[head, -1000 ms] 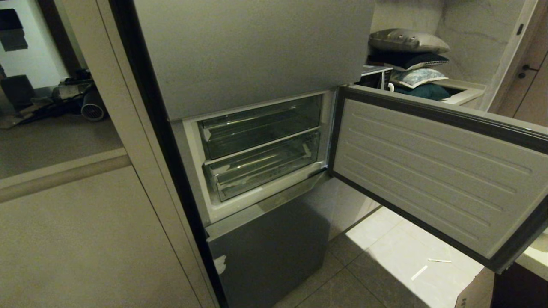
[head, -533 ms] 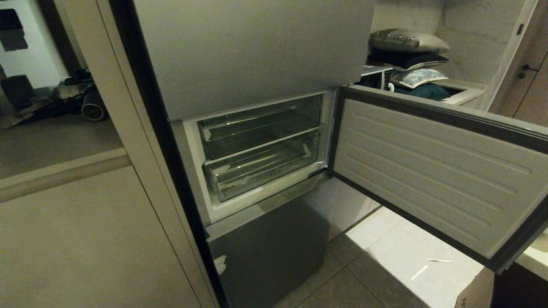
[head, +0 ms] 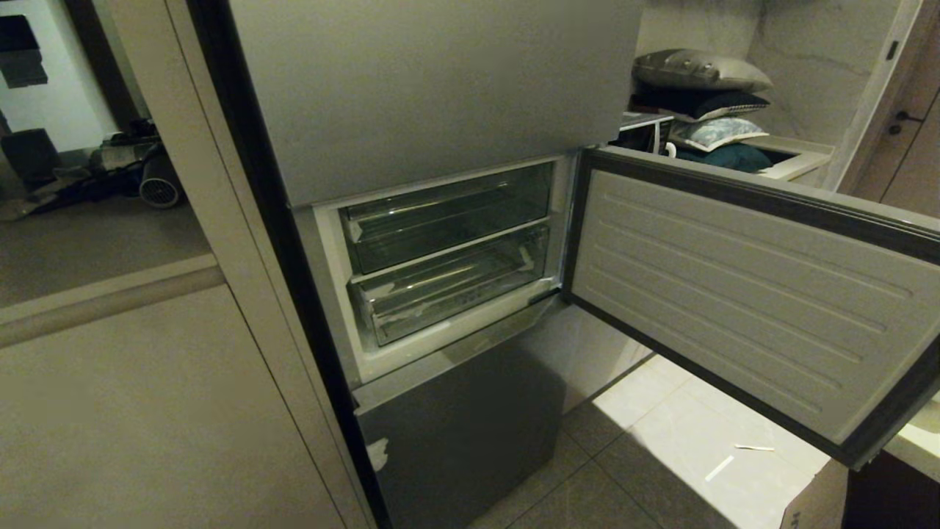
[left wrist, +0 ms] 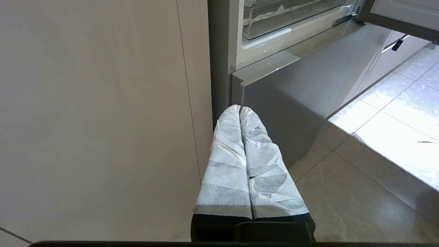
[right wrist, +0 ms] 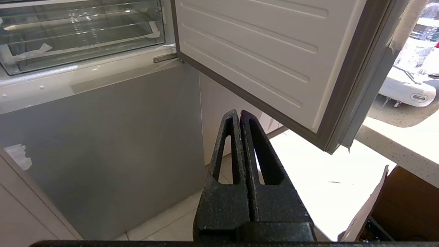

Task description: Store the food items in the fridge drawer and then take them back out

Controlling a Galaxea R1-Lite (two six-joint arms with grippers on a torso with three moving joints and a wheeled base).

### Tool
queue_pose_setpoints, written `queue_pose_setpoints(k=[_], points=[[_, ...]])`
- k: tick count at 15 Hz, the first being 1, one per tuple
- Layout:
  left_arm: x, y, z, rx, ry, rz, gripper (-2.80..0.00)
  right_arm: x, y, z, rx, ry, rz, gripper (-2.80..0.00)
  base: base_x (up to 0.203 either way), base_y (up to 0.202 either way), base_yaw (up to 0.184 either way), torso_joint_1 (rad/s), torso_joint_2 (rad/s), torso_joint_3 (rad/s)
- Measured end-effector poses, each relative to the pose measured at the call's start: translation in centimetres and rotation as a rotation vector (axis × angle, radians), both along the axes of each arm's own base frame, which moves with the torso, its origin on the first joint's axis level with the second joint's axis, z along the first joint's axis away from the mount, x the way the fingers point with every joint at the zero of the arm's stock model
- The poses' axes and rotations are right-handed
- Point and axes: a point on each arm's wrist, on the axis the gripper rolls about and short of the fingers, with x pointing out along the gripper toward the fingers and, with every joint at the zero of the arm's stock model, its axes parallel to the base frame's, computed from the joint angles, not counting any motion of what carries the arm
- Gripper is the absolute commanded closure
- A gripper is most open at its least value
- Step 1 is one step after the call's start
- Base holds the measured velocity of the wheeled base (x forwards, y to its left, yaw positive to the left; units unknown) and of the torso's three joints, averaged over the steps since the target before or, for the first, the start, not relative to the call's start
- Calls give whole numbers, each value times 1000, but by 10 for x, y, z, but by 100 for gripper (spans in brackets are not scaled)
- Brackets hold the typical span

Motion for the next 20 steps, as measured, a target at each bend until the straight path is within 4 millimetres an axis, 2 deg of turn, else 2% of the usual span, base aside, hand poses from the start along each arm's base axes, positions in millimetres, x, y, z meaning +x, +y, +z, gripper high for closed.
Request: queue_pose_setpoints(k=[17,20], points=[[0,0,0,0,0,0,0,0,0,0,2,1,1,0,0,0,0,0,0,0],[0,0,0,0,0,0,0,0,0,0,0,1,1,0,-2,-1,144,3,1,3]])
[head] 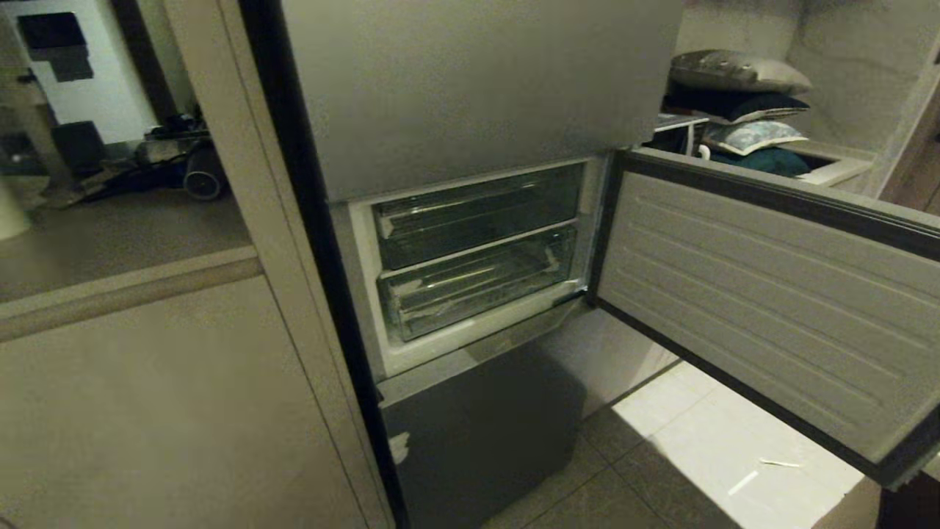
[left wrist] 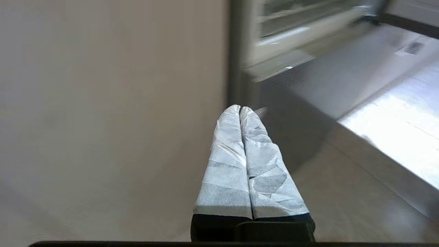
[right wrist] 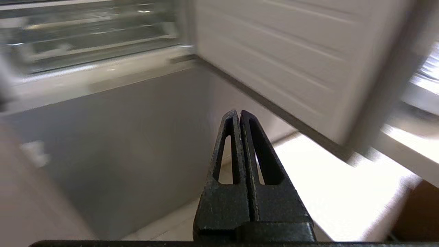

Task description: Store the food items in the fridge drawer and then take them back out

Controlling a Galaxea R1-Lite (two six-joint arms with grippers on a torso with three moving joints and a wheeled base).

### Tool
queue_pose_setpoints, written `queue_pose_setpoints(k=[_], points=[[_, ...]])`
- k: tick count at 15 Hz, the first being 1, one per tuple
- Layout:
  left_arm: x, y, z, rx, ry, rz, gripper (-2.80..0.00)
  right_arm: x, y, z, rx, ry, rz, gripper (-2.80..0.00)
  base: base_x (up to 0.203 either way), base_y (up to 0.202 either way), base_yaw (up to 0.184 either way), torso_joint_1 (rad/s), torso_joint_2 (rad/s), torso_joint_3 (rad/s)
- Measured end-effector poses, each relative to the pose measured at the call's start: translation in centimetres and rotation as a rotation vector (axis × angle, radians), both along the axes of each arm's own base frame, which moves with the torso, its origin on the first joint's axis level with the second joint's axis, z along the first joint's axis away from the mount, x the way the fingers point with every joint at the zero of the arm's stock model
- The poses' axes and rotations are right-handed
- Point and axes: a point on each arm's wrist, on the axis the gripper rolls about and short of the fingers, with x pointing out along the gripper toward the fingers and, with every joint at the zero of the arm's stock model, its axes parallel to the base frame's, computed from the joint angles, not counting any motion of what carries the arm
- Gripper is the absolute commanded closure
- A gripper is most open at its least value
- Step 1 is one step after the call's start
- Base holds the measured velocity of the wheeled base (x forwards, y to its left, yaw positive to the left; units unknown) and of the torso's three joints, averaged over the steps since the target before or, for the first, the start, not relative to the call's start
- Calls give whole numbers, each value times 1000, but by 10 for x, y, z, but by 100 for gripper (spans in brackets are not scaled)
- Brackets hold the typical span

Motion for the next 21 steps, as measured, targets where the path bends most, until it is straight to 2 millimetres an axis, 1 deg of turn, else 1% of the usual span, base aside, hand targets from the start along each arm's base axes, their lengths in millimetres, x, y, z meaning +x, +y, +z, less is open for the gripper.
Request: queue_pose_setpoints(k=[14,16,18,21], points=[[0,0,0,0,-1,0,0,0,0,0,1,1,-1,0,2,-8,174,1,3,2],[0,0,0,0,0,0,0,0,0,0,1,0,0,0,4,-5,88,2,2,2],[0,0,0,0,0,0,0,0,0,0,1,0,0,0,0,0,0,0,0,0],[0,0,0,0,0,0,0,0,0,0,1,0,-1,0,0,0,0,-109,266,154]])
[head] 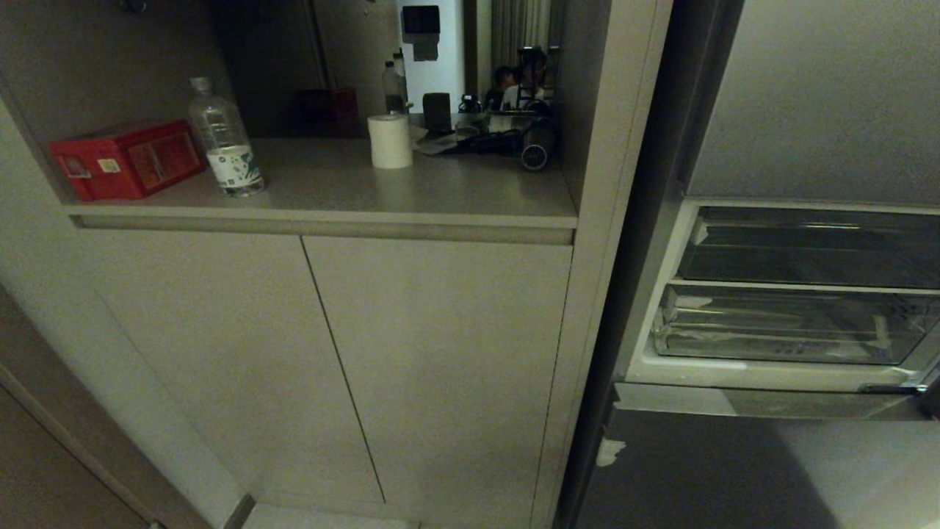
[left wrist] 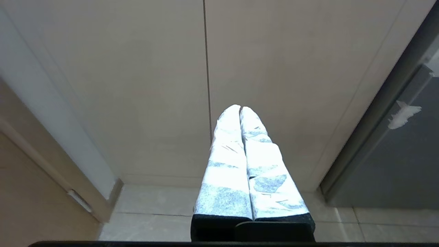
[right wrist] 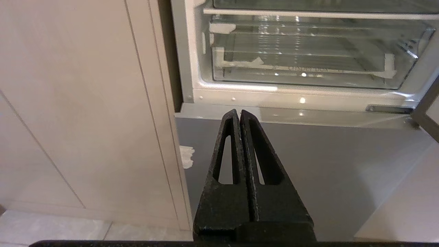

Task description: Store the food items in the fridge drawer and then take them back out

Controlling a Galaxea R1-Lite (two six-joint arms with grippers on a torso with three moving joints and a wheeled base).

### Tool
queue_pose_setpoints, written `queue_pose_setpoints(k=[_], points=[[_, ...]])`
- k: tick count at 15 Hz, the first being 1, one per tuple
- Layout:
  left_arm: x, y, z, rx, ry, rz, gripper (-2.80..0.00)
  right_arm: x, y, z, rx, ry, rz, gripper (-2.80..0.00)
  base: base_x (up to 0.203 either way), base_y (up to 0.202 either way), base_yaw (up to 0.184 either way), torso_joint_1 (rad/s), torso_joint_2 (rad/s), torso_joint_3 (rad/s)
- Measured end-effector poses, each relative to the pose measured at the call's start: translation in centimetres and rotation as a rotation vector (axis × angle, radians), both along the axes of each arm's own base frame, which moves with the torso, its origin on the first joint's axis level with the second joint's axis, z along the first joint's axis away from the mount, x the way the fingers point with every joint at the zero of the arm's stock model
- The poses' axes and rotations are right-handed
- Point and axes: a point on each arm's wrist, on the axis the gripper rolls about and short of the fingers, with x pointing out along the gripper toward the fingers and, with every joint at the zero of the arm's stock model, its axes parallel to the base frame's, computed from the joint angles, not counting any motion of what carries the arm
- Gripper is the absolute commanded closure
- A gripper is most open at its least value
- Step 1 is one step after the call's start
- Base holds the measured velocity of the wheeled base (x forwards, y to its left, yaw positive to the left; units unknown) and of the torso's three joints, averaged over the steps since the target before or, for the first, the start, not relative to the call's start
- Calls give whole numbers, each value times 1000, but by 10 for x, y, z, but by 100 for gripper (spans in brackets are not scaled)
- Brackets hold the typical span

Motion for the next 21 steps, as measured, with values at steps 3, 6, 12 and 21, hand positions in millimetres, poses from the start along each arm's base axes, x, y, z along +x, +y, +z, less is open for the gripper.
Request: queue_pose_setpoints(k=[3,6,12,21], points=[[0,0,0,0,-1,0,0,0,0,0,0,0,0,0,0,0,0,-151,348,193],[0,0,0,0,-1,0,0,0,0,0,0,-1,0,0,0,0,0,-154,366,210],[0,0,0,0,0,0,0,0,0,0,2,0,1,0,0,0,0,-205,503,294],[0,0,0,0,-1,-1,0,0,0,0,-11,0,2,0,0,0,0,-69,181,108]])
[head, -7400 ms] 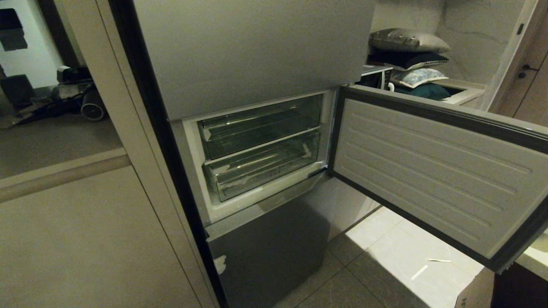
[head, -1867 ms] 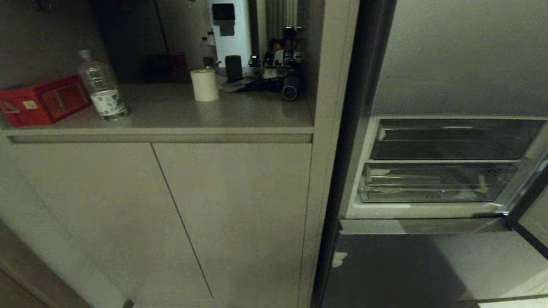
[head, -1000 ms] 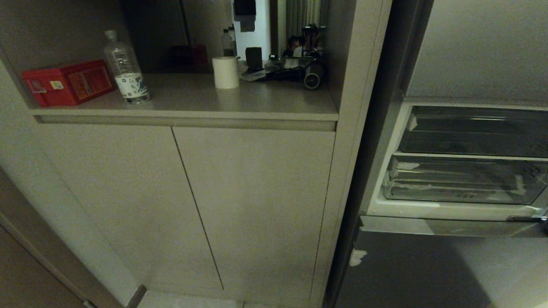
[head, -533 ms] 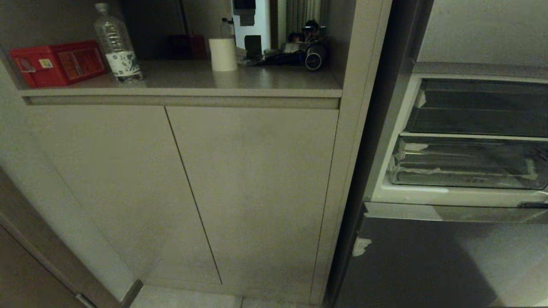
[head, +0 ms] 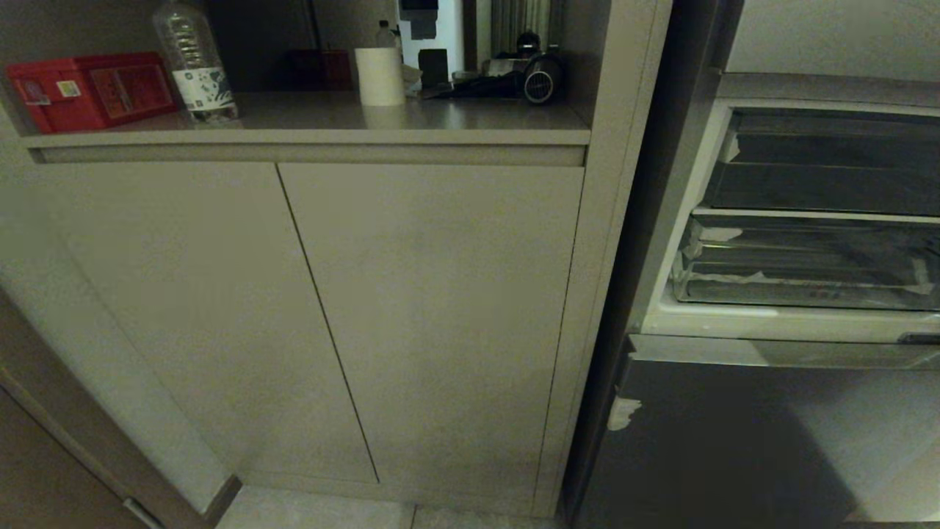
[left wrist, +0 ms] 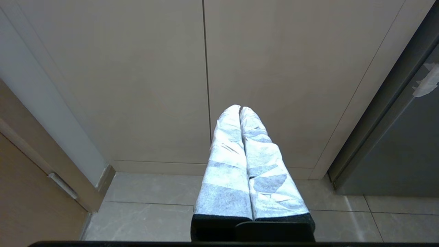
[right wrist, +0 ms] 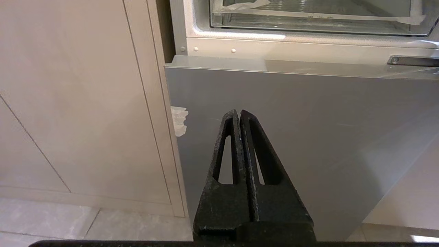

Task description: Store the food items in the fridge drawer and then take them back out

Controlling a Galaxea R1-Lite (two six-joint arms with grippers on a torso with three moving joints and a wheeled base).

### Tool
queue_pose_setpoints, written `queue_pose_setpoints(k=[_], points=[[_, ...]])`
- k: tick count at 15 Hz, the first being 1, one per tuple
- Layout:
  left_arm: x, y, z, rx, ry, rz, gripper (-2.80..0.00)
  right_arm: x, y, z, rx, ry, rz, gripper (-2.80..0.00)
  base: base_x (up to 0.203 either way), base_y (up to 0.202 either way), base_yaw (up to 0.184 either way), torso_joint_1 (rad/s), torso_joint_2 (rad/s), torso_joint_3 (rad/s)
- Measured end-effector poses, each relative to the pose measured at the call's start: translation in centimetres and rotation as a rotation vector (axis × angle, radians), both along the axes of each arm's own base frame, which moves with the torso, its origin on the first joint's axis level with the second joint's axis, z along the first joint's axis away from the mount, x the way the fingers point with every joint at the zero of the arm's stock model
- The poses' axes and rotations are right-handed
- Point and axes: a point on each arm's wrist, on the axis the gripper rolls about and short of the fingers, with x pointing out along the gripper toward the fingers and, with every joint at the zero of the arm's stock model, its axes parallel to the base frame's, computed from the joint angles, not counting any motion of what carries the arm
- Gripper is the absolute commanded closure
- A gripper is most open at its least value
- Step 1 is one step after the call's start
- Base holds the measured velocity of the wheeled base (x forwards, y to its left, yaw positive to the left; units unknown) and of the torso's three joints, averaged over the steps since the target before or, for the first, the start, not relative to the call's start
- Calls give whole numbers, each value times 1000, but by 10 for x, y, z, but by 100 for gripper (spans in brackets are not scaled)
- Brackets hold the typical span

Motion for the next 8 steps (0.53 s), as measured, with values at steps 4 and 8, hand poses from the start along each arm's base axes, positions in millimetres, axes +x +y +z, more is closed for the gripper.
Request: queue_pose_setpoints(k=[4,8], points=[[0,0,0,0,0,0,0,0,0,0,17,-1,-9,0,0,0,0,0,0,0],[0,0,0,0,0,0,0,-3,0,38,82,-1,8,-28,0,0,0,0,0,0]])
